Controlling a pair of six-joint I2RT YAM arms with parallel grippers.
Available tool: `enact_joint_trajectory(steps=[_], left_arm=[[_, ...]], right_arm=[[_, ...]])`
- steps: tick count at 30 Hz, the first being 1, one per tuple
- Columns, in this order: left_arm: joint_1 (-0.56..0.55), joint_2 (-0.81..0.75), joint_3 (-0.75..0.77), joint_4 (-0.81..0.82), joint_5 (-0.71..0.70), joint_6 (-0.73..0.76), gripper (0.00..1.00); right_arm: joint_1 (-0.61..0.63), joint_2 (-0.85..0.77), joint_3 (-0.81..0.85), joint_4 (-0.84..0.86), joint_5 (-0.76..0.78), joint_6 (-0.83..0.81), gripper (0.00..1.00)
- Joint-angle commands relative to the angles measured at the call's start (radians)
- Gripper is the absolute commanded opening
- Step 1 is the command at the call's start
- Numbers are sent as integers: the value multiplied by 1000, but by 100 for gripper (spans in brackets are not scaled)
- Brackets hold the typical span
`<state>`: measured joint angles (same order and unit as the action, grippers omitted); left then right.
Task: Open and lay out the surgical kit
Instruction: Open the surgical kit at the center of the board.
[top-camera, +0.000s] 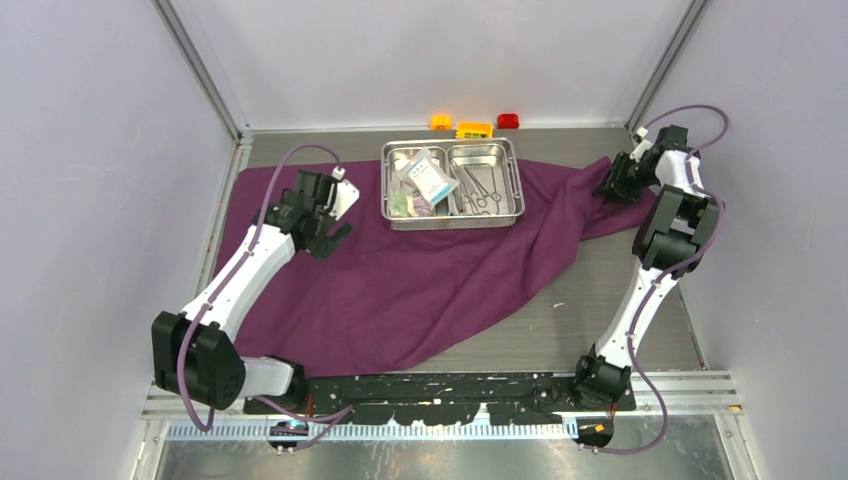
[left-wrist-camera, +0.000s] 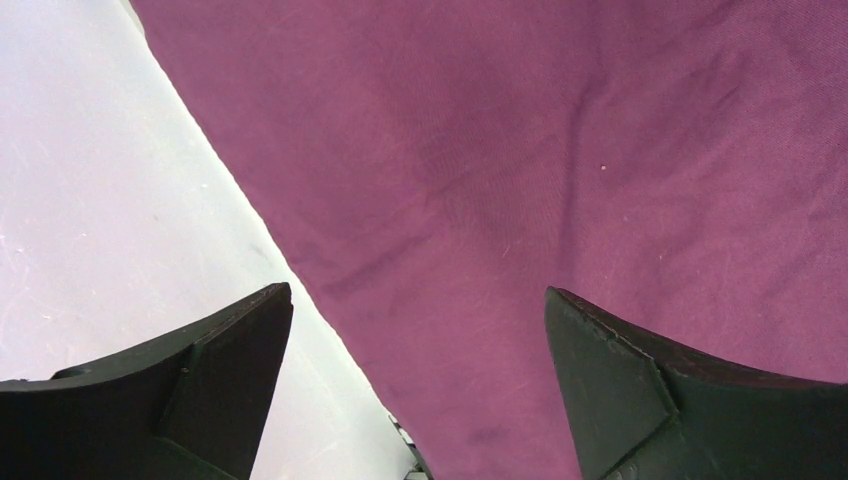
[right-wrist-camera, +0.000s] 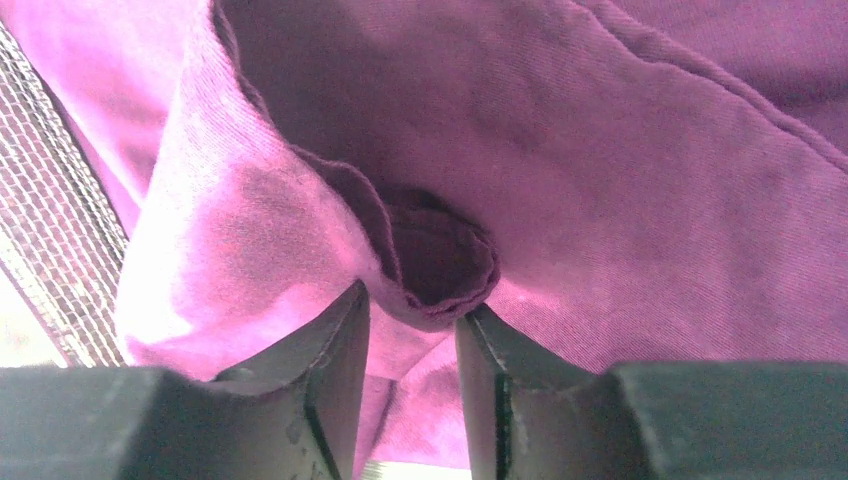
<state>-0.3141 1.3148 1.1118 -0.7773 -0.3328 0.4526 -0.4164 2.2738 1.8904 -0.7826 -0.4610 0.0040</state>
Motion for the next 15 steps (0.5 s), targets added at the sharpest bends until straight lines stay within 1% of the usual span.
enact_joint_trajectory(steps=[1,6,9,10,15], left_arm=[[-3,-1,-1,14,-12,-4,100],[-4,1,-4,13,-13,-4,100],[-3,-1,-4,13,-17,-1,100],[-3,-2,-3,14,-18,0,100],[-5,-12,16,-6,-5,3,100]], right_arm=[[-2,12,45,33,-54,27,37],[-7,4,48,34,-71,38,15],[-10,-35,40,23,-72,37,3],[-12,-52,36,14,-66,35,1],[-21,-191,16,-118,24,2,0]])
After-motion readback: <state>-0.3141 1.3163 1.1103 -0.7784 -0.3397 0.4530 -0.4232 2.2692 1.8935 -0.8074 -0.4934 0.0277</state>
